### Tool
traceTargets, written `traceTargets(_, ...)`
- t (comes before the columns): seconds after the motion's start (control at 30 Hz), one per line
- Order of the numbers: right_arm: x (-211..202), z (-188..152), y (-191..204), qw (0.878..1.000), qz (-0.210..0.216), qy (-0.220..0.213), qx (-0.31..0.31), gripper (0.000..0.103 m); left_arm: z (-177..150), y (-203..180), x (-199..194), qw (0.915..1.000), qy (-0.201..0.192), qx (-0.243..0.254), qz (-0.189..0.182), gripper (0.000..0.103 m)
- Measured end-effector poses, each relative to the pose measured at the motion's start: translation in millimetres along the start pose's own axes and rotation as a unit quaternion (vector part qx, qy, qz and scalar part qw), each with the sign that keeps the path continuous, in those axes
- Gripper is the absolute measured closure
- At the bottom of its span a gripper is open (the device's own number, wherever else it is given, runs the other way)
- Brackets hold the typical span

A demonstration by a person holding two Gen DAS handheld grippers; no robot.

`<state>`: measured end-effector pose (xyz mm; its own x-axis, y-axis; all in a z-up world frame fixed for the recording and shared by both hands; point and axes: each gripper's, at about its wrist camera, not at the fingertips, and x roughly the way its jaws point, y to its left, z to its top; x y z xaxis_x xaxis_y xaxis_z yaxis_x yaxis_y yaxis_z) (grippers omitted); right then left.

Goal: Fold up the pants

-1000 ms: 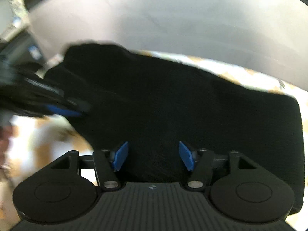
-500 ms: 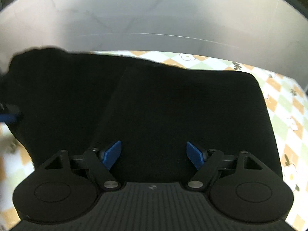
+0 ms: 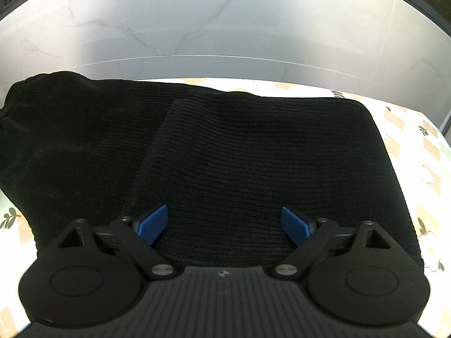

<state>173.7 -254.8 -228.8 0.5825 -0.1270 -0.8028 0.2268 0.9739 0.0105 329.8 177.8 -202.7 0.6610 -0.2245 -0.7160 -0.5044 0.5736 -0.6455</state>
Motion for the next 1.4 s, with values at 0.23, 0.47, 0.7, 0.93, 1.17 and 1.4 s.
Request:
traceTargets(0.23, -2, 2, 0, 1.000, 0.001, 0.002, 0.002, 0.014, 12, 27, 2, 0.9975, -0.027, -0.065, -0.011, 0.067)
traceTargets(0.47, -2, 2, 0, 1.000, 0.001, 0.002, 0.002, 0.014, 19, 28, 25, 0.9968, -0.025, -0.062, -0.044, 0.057)
traceTargets(0.7, -1, 0, 1, 1.000, 0.001, 0.001, 0.004, 0.014, 20, 44, 12, 0.9895, -0.054, -0.092, -0.097, 0.025)
traceTargets(0.93, 0, -1, 2, 1.000, 0.000, 0.000, 0.006, 0.014, 21, 33, 27, 0.9924, -0.043, -0.078, -0.085, 0.018)
traceTargets(1.17, -1, -2, 1, 1.000, 0.002, 0.000, 0.006, 0.014, 26, 14, 48, 0.9962, -0.056, -0.032, -0.058, 0.019)
traceTargets(1.4, -2, -4, 0, 1.000, 0.004, -0.003, 0.006, 0.014, 24, 1, 53, 0.9945, -0.100, 0.007, -0.030, 0.019)
